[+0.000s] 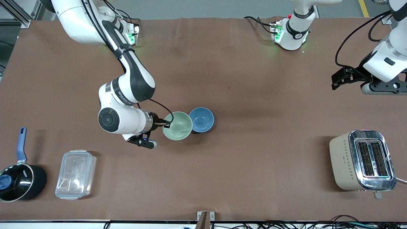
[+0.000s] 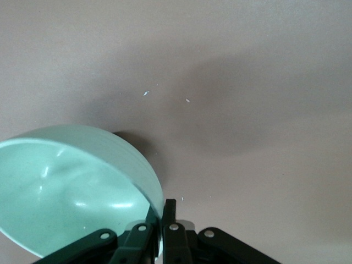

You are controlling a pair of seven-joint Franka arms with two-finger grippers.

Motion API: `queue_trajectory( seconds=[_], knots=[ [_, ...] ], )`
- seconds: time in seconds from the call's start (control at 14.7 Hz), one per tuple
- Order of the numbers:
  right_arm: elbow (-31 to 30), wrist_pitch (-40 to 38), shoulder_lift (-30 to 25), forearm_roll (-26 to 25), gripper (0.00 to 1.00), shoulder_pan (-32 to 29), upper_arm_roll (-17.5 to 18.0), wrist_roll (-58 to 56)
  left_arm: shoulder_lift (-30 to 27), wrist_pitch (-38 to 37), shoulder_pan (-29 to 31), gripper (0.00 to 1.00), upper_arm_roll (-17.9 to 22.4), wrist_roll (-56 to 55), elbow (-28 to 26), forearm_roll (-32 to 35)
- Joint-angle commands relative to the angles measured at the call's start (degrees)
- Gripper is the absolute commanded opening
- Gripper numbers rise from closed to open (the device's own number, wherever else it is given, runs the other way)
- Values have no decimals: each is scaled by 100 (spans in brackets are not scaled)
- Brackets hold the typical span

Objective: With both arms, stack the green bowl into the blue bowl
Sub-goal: 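Lower the green bowl into the blue bowl with the right gripper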

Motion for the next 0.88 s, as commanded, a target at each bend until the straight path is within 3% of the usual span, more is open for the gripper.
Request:
queue_trajectory(
  seconds=[0.0, 0.2, 0.61, 0.81],
  knots=[
    [-154, 433, 50, -34, 2, 134, 56, 74, -51, 37, -14, 100, 35, 6, -29, -98],
    [-163, 1278, 376, -16, 2, 636, 74, 240, -60, 37, -14, 100, 35, -3, -38, -98],
    [-215, 1333, 797, -7, 2, 505, 74, 109, -60, 28, -14, 100, 35, -3, -38, -98],
    [-224, 1745, 956, 36, 2, 601, 82, 109, -60, 28, -14, 100, 35, -3, -38, -98]
  ],
)
